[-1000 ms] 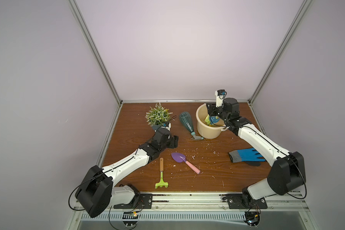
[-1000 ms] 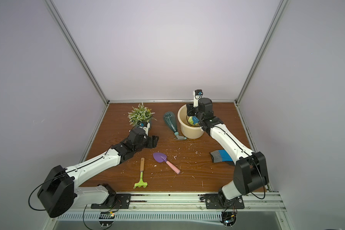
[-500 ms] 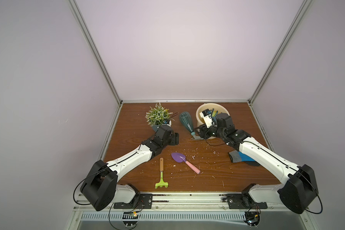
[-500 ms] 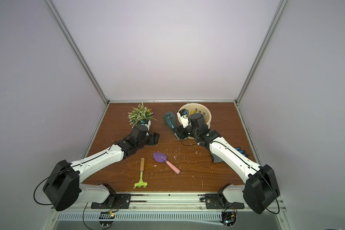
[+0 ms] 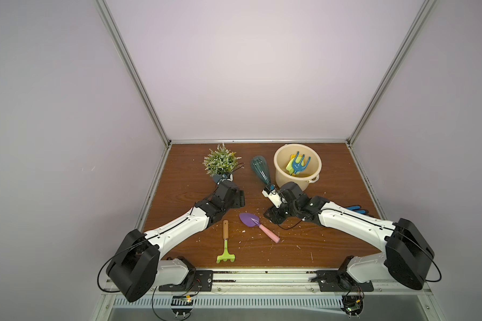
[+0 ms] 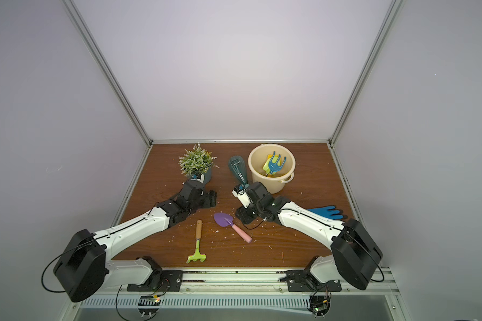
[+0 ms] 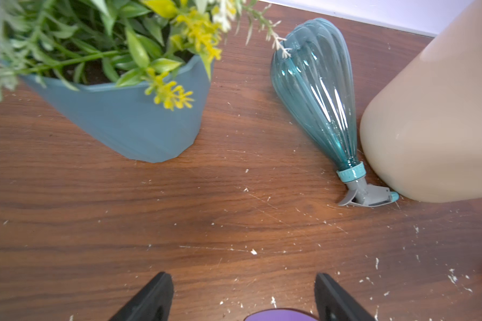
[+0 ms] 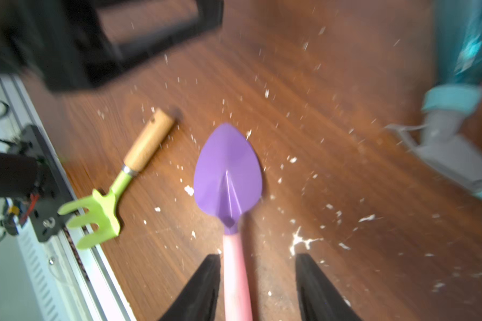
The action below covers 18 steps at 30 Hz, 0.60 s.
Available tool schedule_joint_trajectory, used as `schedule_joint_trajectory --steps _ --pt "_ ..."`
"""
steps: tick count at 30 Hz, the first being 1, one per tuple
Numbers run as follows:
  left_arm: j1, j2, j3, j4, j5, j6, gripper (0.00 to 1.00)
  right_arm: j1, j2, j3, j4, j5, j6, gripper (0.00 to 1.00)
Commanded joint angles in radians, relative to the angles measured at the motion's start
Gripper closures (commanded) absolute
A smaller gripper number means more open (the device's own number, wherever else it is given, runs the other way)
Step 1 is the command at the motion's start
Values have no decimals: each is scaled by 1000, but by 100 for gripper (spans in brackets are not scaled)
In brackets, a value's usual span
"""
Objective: Organize the gardening tools
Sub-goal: Place the gardening tool in the container.
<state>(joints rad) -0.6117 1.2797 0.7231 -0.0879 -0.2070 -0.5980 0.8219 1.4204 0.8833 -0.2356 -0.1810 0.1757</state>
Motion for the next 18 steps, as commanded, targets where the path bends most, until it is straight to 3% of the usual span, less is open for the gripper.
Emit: schedule_joint_trajectory --steps 1,13,18 --pt "14 -38 -24 -36 -49 -28 16 51 41 3 41 35 14 50" --pt "28 -101 -65 -49 -58 -28 16 157 246 104 -13 139 -8 53" --pt "35 -116 -83 -44 -56 -29 16 164 284 132 -22 192 4 61"
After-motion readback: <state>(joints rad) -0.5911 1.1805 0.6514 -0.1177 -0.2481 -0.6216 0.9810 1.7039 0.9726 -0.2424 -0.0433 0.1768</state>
